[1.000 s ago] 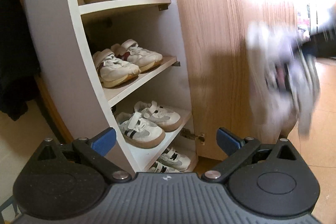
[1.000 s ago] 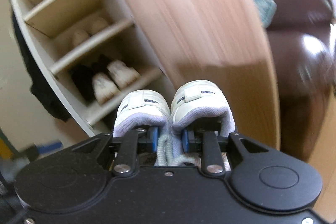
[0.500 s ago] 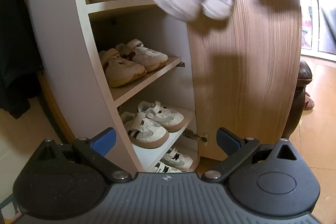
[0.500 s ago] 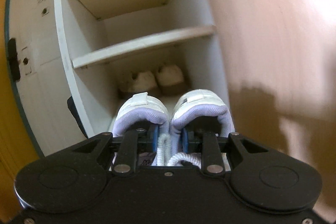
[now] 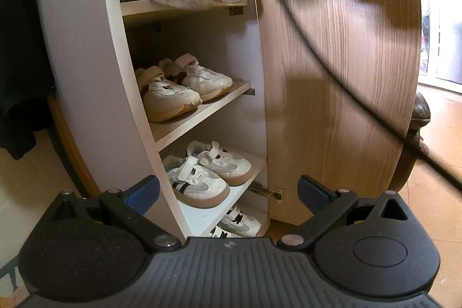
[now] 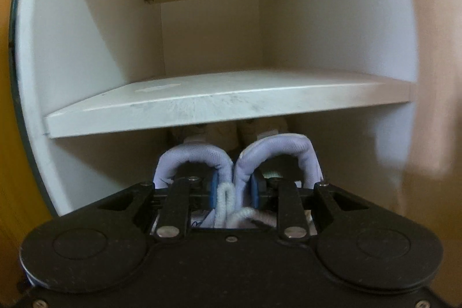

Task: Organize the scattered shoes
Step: 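Carry the lace-up sneaker pair with the right tool into the cabinet, then lower the lace-up sneaker pair onto the cabinet shelf and open the right tool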

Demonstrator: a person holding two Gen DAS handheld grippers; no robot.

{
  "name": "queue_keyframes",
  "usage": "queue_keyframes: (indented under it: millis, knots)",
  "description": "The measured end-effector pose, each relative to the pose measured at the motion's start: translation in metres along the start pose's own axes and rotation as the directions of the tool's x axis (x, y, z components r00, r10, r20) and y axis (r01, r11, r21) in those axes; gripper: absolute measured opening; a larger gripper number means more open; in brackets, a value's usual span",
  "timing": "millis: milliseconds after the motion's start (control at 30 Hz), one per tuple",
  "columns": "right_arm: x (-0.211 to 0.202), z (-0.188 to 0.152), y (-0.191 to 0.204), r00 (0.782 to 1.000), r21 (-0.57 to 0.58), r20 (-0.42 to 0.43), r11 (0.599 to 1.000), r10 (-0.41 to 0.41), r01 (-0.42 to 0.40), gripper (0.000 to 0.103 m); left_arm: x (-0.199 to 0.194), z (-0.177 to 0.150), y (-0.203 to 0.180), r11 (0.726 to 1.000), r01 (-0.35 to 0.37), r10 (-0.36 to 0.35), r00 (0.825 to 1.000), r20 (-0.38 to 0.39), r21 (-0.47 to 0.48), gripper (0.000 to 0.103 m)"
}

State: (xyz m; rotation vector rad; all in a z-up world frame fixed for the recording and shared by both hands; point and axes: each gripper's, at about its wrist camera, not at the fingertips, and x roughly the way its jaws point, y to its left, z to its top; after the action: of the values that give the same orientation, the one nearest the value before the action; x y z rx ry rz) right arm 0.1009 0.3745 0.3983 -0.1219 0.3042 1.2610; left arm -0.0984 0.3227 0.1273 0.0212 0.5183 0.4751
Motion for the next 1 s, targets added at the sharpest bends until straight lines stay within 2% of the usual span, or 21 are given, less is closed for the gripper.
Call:
queue_keyframes:
  millis: [100,200,233,400,567,633,700,767,867,1000]
  knots:
    - [0.015,-0.003,0.003,1.0,-0.016,-0.002,1.0,-0.007,0.007,0.025,0.002,0.0,0.001,1.0,-0.002,0.002,1.0,-0.006,0.0,0.102]
    - [0.026,-0.003,0.005,1.0,-0.023,-0.018,1.0,-0.011,0.011,0.035,0.004,0.001,0.001,1.0,-0.003,0.003,1.0,-0.011,-0.001,0.102]
    - [0.029,-0.003,0.006,0.999,-0.028,-0.03,0.999,-0.018,0.018,0.042,0.004,0.001,0.0,1.0,-0.003,0.003,1.0,-0.013,0.001,0.102]
    - [0.041,0.002,0.012,0.995,-0.052,-0.09,0.998,-0.048,0.043,0.046,0.004,0.003,-0.002,1.0,0.001,-0.001,1.0,-0.015,0.005,0.102]
    - [0.043,0.013,0.011,0.985,-0.03,-0.162,0.999,-0.05,0.045,0.055,0.003,0.002,-0.003,1.0,0.003,-0.003,1.0,-0.017,0.008,0.102]
    - [0.044,0.017,0.009,0.98,-0.014,-0.193,0.999,-0.042,0.04,0.068,0.004,0.002,-0.003,1.0,0.003,-0.003,1.0,-0.021,0.008,0.102]
    - [0.04,0.026,0.008,0.973,-0.007,-0.223,0.998,-0.064,0.064,0.075,0.004,0.002,-0.004,1.0,0.004,-0.004,1.0,-0.023,0.009,0.102]
    - [0.039,0.031,0.006,0.966,-0.003,-0.248,0.997,-0.073,0.074,0.076,0.005,0.002,-0.004,1.0,0.006,-0.005,1.0,-0.026,0.011,0.102]
    - [0.032,0.038,0.015,0.973,-0.047,-0.209,0.995,-0.097,0.089,0.076,0.005,0.001,-0.004,1.0,0.008,-0.007,1.0,-0.029,0.014,0.102]
    - [0.004,0.028,0.019,0.985,-0.03,-0.161,0.998,-0.057,0.052,0.077,0.003,0.001,-0.003,1.0,0.007,-0.006,1.0,-0.028,0.012,0.102]
